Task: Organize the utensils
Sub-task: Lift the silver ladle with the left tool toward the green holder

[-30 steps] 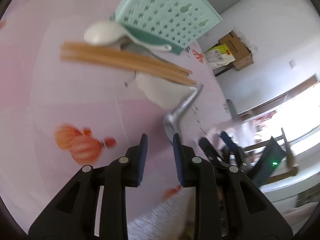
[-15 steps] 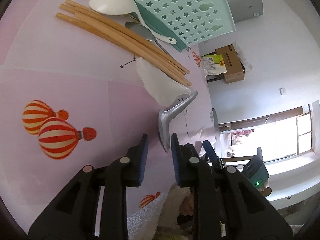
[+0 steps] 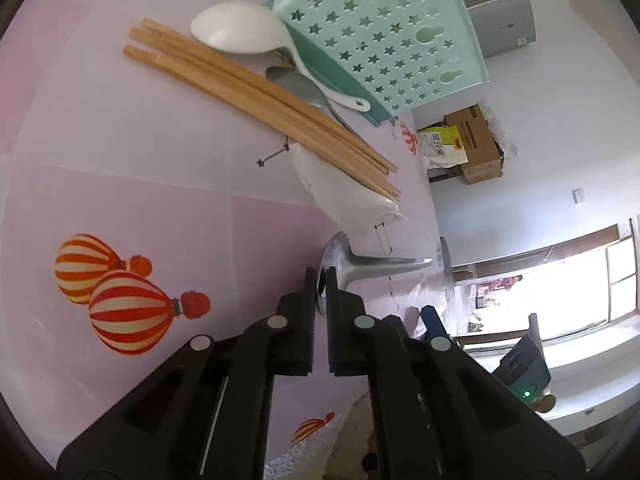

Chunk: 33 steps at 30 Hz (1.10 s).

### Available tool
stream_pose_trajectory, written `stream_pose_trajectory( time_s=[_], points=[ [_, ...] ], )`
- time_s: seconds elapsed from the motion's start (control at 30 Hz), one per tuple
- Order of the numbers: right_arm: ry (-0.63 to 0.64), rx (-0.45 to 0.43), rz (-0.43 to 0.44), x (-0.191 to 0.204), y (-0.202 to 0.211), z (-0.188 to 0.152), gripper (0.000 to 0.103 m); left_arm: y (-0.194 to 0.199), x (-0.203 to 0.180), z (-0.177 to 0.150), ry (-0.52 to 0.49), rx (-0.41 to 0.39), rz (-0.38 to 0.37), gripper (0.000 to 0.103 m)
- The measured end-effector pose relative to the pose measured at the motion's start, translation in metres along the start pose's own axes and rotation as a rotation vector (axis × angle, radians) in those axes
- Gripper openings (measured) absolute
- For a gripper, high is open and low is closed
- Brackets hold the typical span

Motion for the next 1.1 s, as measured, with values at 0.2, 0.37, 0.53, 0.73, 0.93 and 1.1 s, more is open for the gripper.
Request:
stream_pose_trajectory(
  time_s=[0.2,0.37,0.53,0.73,0.93,1.1],
  points=[
    [0.000,-0.004,-0.014,0.000,0.002,-0.001,0.097,0.016,-0.007,0.005,-0.059,-0.044,0.003,0.001],
    [0.013,-0.037,-0.033,0.002,0.012,-0.002,0.097,0.041,-0.021,0.014,-0.104,-0.108,-0.056,0.001],
    [0.106,-0.107,-0.020,0.024,0.027,0.003,0.096,0.083,-0.029,0.037,-0.134,-0.222,-0.112,0.001],
    [0.304,-0.162,0.080,0.087,0.030,0.015,0.085,0.132,-0.025,0.065,-0.156,-0.354,-0.082,0.001],
    [0.493,-0.169,0.093,0.143,0.009,0.007,0.065,0.156,-0.009,0.080,-0.141,-0.421,-0.026,0.001],
    [0.608,-0.142,0.018,0.159,-0.014,-0.011,0.049,0.163,0.003,0.083,-0.136,-0.430,0.007,0.001]
  ],
)
Point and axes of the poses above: each gripper's, at about its wrist camera, not at the fingertips, and y roughly against the way its jaws point, x to its left, z to its top, the point moved 9 cm from there along -y, roughly the way its jaws point, and after that the axes turned 14 degrees about -y, right-handed, at the moved point
